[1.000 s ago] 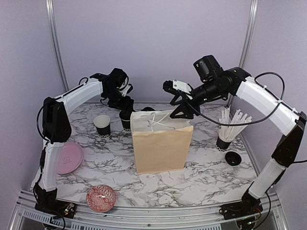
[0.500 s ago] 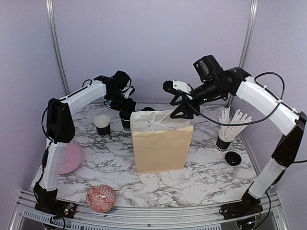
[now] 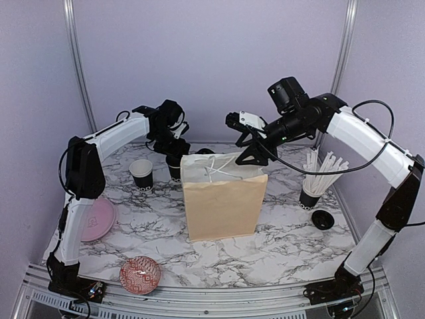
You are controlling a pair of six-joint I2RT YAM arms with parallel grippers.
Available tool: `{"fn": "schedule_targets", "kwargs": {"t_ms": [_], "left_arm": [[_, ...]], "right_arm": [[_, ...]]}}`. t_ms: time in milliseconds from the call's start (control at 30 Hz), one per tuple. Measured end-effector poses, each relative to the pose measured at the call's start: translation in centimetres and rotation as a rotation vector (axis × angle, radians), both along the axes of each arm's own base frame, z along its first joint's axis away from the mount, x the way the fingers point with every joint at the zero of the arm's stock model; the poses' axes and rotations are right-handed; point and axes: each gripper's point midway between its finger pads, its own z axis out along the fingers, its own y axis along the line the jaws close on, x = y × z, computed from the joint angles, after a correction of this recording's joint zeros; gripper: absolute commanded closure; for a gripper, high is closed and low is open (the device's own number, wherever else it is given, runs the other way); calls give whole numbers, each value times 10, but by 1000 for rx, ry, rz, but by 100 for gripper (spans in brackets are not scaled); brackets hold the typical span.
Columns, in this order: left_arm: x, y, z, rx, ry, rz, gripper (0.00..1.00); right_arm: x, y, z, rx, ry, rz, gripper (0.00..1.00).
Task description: Pack the takeout coffee
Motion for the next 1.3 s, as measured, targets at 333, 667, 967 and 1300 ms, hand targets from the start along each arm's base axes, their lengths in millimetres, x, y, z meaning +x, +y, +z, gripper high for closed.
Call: {"fn": "schedule_targets", "kwargs": {"t_ms": [333,667,967,1300], "left_arm": [[-6,-2,-2,16,11,-11,33],[-48,7,38,19,15,-27,35],[-129,26,99,-9,-41,-72,35],[-187,43,78,5,43,-72,35]], "right_arm": [[-1,-1,-5,-8,10,0,39],[-4,-4,-6,-13,11,-3,39],[4,-2,-21,-51,37,-15,40],[18,8,-14,-50,14,-12,45]]}}
